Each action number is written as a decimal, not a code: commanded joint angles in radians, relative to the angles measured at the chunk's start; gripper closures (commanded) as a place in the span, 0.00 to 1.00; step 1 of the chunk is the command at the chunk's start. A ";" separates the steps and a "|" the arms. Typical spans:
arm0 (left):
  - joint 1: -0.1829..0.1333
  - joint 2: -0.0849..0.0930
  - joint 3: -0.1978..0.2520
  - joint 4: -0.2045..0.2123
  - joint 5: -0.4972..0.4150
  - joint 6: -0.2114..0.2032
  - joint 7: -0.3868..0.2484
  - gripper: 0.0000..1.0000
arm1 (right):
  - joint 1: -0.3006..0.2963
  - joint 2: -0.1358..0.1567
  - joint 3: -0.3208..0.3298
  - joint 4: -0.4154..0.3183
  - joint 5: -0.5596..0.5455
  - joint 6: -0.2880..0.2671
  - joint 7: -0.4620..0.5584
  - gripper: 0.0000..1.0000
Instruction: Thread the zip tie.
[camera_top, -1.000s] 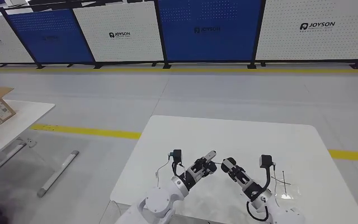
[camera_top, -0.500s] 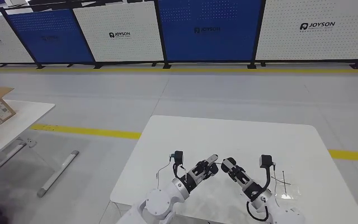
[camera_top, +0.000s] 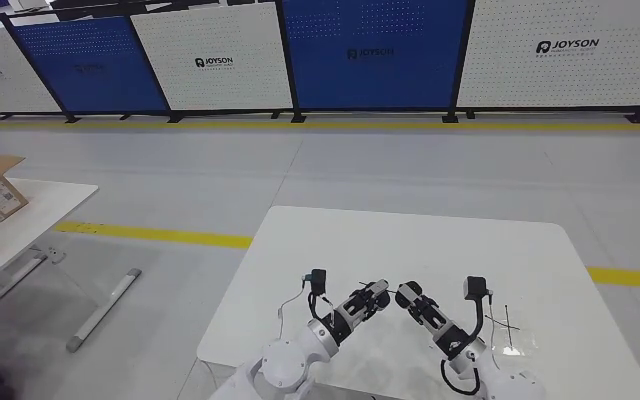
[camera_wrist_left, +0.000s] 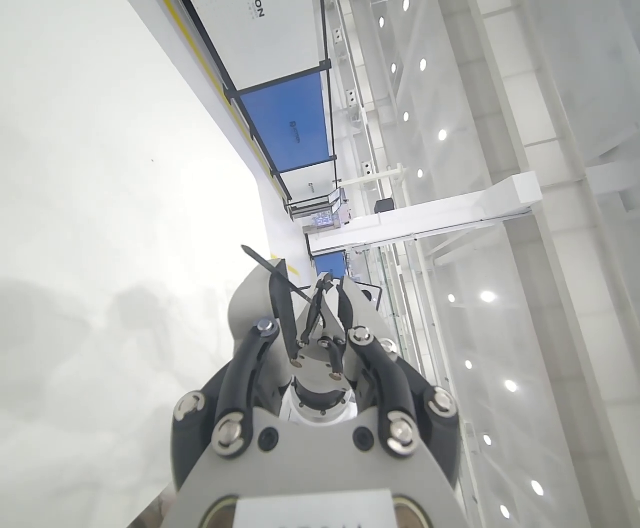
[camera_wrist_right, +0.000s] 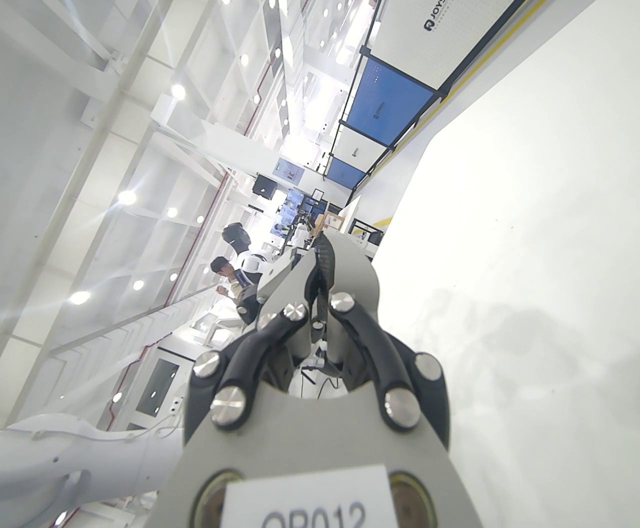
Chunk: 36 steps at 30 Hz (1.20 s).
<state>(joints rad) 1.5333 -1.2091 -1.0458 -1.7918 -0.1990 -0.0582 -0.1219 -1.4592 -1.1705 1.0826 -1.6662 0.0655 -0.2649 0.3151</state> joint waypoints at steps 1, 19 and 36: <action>0.000 0.000 0.001 0.000 0.007 0.000 0.002 0.80 | 0.000 0.000 0.000 0.000 0.000 0.000 0.000 1.00; 0.010 0.000 0.008 0.000 0.045 -0.008 0.009 1.00 | 0.000 0.000 0.000 0.000 0.000 0.000 0.000 1.00; 0.015 0.001 -0.005 -0.005 0.005 0.019 -0.021 1.00 | -0.024 0.000 0.036 -0.016 0.003 -0.020 -0.011 0.00</action>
<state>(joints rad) 1.5474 -1.2088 -1.0475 -1.7972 -0.1925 -0.0446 -0.1411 -1.4780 -1.1710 1.1098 -1.6806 0.0645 -0.2795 0.3052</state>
